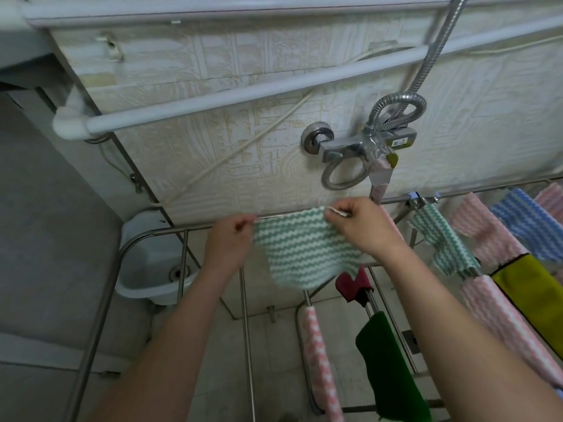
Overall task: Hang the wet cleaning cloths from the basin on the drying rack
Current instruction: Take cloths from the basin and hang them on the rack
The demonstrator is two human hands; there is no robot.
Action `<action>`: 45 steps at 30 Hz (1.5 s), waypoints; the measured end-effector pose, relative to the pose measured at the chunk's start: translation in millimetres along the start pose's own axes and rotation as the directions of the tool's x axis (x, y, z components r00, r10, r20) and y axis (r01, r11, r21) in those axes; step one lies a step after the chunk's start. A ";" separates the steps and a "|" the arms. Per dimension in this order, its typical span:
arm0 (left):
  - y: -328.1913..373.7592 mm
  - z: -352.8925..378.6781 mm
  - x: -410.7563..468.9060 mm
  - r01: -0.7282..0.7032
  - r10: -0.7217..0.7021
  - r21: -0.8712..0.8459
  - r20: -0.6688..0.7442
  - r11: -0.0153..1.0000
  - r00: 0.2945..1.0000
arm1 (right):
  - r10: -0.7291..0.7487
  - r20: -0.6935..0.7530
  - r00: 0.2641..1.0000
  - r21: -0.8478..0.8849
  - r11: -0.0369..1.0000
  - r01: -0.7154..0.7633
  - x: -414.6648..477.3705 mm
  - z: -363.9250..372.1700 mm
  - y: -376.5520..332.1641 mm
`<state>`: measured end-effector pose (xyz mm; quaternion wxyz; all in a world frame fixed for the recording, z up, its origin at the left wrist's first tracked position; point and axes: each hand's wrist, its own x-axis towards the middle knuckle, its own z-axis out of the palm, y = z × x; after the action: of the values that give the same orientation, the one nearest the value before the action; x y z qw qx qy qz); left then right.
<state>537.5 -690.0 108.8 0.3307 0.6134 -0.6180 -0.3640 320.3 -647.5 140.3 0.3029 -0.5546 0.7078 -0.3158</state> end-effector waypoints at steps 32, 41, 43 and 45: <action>-58.9 52.0 -26.4 -0.336 0.072 0.362 0.579 0.869 0.812 | 0.160 0.427 0.890 -0.164 0.982 -0.097 3.3 77.8 71.1; -61.2 74.5 -30.7 -0.056 -0.026 0.146 0.505 0.988 0.863 | 0.068 0.457 0.887 -0.208 0.978 0.033 -6.1 78.8 88.7; -58.2 73.1 -31.5 -0.138 0.045 0.149 0.502 0.979 0.864 | 0.016 0.428 0.904 -0.252 0.962 0.103 -9.6 78.4 89.2; -55.6 70.1 -34.2 -0.354 0.233 0.204 0.449 0.913 0.862 | -0.075 0.338 0.938 -0.239 0.957 0.163 -15.5 78.1 88.7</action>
<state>507.3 -651.9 26.4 0.1536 0.4598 -0.8059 -0.3398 331.6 -624.6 23.9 0.3192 -0.6763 0.6487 -0.1410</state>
